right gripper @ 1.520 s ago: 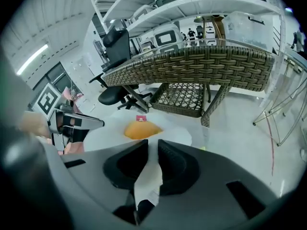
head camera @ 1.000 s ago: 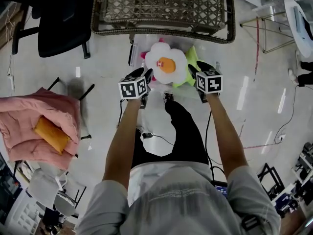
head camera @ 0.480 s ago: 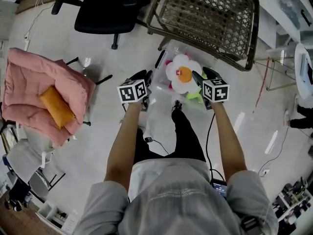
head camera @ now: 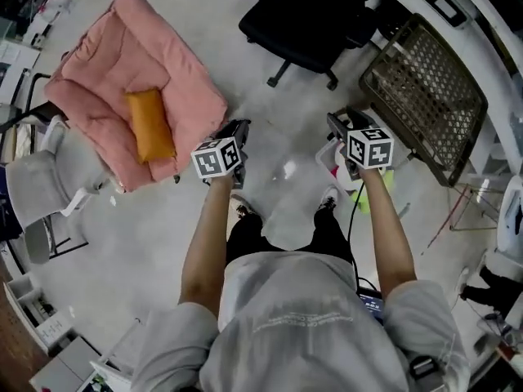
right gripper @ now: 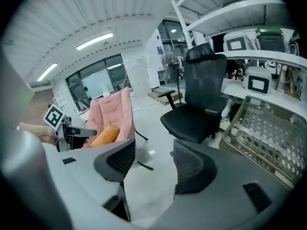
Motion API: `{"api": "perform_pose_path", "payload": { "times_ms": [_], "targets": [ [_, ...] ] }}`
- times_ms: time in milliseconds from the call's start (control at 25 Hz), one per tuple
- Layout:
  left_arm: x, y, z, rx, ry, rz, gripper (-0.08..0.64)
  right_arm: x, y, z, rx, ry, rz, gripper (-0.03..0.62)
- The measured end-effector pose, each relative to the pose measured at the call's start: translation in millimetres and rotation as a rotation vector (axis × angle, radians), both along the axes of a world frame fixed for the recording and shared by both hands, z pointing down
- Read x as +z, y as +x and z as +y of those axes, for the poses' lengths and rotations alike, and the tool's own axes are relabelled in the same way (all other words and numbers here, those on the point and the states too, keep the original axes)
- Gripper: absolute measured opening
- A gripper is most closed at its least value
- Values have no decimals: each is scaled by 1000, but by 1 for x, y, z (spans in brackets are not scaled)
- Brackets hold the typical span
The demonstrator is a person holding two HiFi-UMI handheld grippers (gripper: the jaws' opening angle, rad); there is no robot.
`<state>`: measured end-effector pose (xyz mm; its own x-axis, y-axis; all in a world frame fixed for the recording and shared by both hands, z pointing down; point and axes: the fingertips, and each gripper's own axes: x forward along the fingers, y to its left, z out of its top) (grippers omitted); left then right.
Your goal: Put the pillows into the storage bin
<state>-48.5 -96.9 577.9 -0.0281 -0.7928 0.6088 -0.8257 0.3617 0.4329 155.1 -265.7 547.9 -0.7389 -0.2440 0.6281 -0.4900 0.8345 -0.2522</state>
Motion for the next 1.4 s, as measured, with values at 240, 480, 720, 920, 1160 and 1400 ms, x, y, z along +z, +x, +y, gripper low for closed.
{"api": "perform_pose_path", "payload": {
  "times_ms": [240, 480, 720, 920, 1160, 1400],
  "targets": [
    [-22, -128, 122, -194, 3, -43, 127, -30, -156, 81, -192, -34, -71, 252],
    [-34, -213, 223, -332, -5, -67, 127, -51, -282, 160, -360, -18, -99, 252],
    [-34, -267, 290, -473, -6, -54, 127, -56, -380, 216, -531, -10, -93, 252],
    [-16, -297, 329, -608, -37, 4, 127, -43, -456, 243, -692, 6, -57, 252],
    [20, -333, 352, -789, -80, 92, 127, -12, -553, 268, -877, -162, -90, 286],
    [49, -369, 357, -944, -107, 175, 127, 32, -632, 288, -1086, -247, 1, 260]
  ]
}}
